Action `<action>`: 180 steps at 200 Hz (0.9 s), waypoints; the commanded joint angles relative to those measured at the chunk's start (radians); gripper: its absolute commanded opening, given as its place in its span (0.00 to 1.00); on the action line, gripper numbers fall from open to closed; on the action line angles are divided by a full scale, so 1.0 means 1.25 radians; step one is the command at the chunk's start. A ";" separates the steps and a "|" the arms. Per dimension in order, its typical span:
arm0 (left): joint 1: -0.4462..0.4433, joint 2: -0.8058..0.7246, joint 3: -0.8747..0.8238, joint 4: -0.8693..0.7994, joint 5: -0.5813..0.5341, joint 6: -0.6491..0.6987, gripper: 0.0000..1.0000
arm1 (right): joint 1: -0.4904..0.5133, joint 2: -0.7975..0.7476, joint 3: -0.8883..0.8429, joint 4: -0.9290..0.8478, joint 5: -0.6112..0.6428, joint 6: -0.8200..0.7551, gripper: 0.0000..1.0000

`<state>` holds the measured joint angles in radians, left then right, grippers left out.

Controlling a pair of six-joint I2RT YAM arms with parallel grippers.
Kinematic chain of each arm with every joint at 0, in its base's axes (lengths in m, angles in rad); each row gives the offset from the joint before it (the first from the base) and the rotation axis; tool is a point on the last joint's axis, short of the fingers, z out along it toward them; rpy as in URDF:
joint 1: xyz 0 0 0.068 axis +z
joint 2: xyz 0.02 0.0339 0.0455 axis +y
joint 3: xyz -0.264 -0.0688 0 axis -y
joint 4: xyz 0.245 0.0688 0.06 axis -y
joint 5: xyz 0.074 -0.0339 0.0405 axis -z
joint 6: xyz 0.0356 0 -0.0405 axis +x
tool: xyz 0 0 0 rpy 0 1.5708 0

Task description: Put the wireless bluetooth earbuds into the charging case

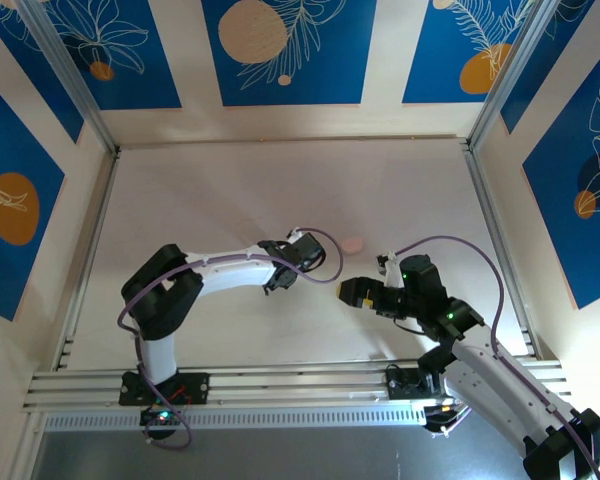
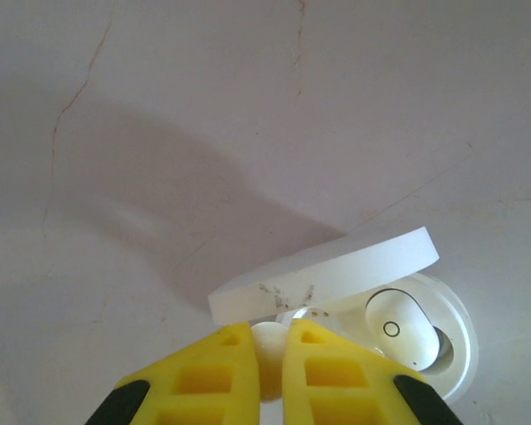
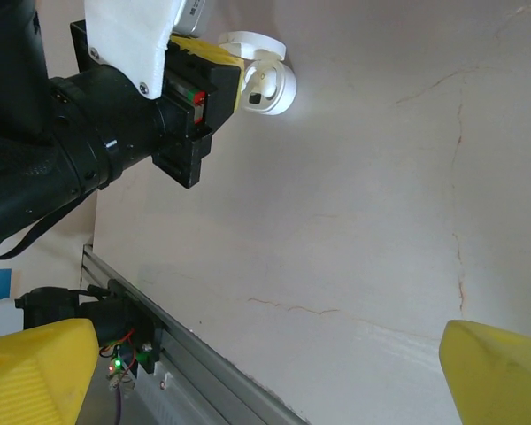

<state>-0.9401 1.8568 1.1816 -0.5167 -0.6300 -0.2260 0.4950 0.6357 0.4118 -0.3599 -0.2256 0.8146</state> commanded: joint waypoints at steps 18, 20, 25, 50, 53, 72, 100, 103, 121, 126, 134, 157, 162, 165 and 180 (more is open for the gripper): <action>-0.014 0.020 0.015 -0.016 -0.014 0.004 0.08 | -0.004 -0.009 -0.007 0.008 -0.022 -0.009 0.99; -0.015 0.020 0.015 -0.016 -0.015 0.003 0.08 | -0.005 -0.009 -0.007 0.008 -0.022 -0.009 0.99; -0.015 0.020 0.015 -0.017 -0.014 0.002 0.08 | -0.005 -0.009 -0.007 0.009 -0.023 -0.010 0.99; -0.016 0.024 0.015 -0.021 -0.015 0.003 0.08 | -0.005 -0.008 -0.008 0.011 -0.022 -0.009 0.99; -0.016 0.024 0.015 -0.022 -0.016 0.003 0.08 | -0.005 -0.008 -0.007 0.011 -0.022 -0.009 0.99; -0.017 0.026 0.014 -0.024 -0.018 0.002 0.08 | -0.004 -0.008 -0.006 0.012 -0.021 -0.009 0.99; -0.020 0.026 0.014 -0.028 -0.017 -0.001 0.08 | -0.005 -0.008 -0.006 0.012 -0.021 -0.009 0.99; -0.020 0.026 0.014 -0.029 -0.017 0.000 0.08 | -0.005 -0.008 -0.005 0.012 -0.021 -0.009 0.99; -0.022 0.029 0.014 -0.032 -0.018 -0.003 0.08 | -0.005 -0.007 -0.006 0.012 -0.021 -0.009 0.99; -0.022 0.029 0.013 -0.032 -0.018 -0.003 0.08 | -0.005 -0.007 -0.006 0.012 -0.020 -0.009 0.99; -0.022 0.030 0.012 -0.034 -0.018 -0.005 0.08 | -0.004 -0.006 -0.005 0.013 -0.021 -0.009 0.99; -0.025 0.031 0.008 -0.038 -0.021 -0.006 0.07 | -0.006 -0.005 -0.004 0.014 -0.020 -0.010 0.99; -0.026 0.030 0.008 -0.039 -0.022 -0.007 0.07 | -0.006 -0.005 -0.004 0.015 -0.020 -0.011 0.99; -0.026 0.029 0.008 -0.039 -0.021 -0.007 0.07 | -0.006 -0.005 -0.005 0.016 -0.022 -0.011 0.99; -0.027 0.026 0.007 -0.044 -0.022 -0.010 0.07 | -0.006 -0.004 -0.006 0.016 -0.020 -0.010 0.99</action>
<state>-0.9577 1.8767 1.1831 -0.5369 -0.6323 -0.2287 0.4950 0.6361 0.4118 -0.3584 -0.2291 0.8139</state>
